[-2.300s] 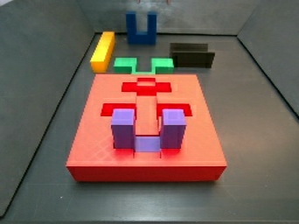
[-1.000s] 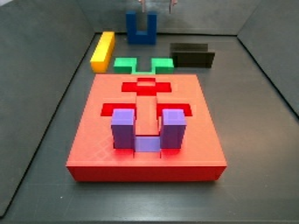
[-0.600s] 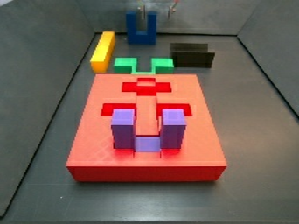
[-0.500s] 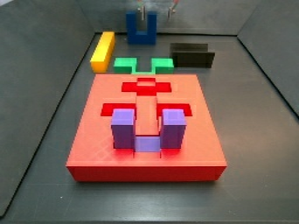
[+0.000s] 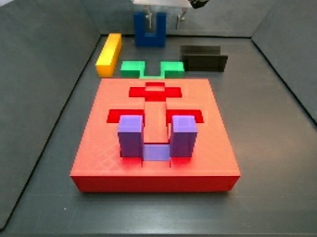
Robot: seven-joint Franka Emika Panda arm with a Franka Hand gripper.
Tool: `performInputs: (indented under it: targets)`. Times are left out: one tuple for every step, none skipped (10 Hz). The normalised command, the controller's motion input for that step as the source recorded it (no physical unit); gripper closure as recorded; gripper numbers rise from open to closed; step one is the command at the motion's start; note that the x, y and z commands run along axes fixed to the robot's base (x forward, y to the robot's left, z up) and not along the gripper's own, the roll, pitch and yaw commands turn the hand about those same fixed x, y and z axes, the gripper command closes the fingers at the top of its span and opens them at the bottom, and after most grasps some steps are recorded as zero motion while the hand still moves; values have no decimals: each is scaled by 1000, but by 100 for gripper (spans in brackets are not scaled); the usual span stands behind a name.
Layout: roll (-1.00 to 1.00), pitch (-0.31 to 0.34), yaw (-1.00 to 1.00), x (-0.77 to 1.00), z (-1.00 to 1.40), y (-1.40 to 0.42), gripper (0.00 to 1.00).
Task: Pick up the blue object. Move up. Move to above the board. Insert the blue object.
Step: Pick up the blue object.
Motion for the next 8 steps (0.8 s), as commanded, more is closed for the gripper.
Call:
performInputs:
  targets:
    - [33,0,0,0,0,0,0]
    - [21,0,0,0,0,0,0]
    - [0,0,0,0,0,0,0]
    - [0,0,0,0,0,0,100]
    - [0,0,0,0,0,0,100]
    - [0,0,0,0,0,0,100]
    - [0,0,0,0,0,0,100]
    - [0,0,0,0,0,0,100]
